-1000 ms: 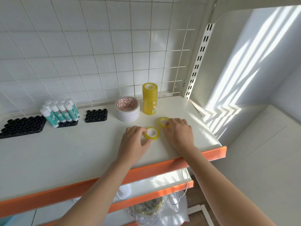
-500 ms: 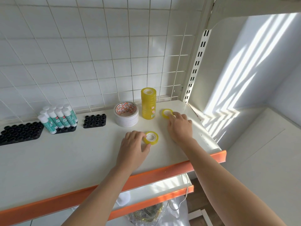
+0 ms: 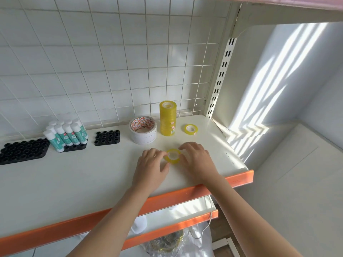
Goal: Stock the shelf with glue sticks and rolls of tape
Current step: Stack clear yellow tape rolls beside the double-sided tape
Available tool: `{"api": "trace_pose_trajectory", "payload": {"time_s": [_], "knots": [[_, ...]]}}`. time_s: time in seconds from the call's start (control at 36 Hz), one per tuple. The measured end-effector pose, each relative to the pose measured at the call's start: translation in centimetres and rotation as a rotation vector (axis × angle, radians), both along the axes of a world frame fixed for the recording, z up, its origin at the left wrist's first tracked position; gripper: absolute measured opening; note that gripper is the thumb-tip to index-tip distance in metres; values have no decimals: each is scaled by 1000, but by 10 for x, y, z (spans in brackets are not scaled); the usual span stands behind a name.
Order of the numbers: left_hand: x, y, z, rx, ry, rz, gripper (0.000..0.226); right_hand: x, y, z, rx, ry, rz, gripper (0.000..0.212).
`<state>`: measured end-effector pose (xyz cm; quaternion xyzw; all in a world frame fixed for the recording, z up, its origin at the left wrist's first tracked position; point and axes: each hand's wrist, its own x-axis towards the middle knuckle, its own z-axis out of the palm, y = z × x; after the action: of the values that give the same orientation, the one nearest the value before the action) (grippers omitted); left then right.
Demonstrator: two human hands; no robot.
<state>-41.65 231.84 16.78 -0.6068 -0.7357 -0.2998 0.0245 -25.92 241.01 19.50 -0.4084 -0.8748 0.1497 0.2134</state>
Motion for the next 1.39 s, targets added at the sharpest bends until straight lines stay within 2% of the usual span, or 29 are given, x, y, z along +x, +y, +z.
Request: {"api": "trace_pose_trajectory", "payload": {"time_s": [0.14, 0.31, 0.56, 0.72, 0.94, 1.14, 1.39], "knots": [[1, -1, 3, -41, -16, -19, 31, 4, -6, 0, 21, -12, 103, 30], [2, -2, 8, -102, 0, -57, 32, -2, 2, -6, 45, 13, 18, 23], [3, 0, 2, -50, -4, -23, 19, 6, 49, 12, 42, 209, -127, 17], [0, 2, -2, 2, 15, -34, 30, -7, 84, 12, 0, 161, -135, 13], [0, 3, -4, -10, 12, -30, 30, -16, 95, -1, 28, 78, -154, 17], [0, 4, -5, -19, -2, -18, 14, -17, 99, -3, -17, 36, -198, 23], [0, 3, -4, 0, 8, -27, 15, -17, 107, -1, -84, 57, -220, 28]]}}
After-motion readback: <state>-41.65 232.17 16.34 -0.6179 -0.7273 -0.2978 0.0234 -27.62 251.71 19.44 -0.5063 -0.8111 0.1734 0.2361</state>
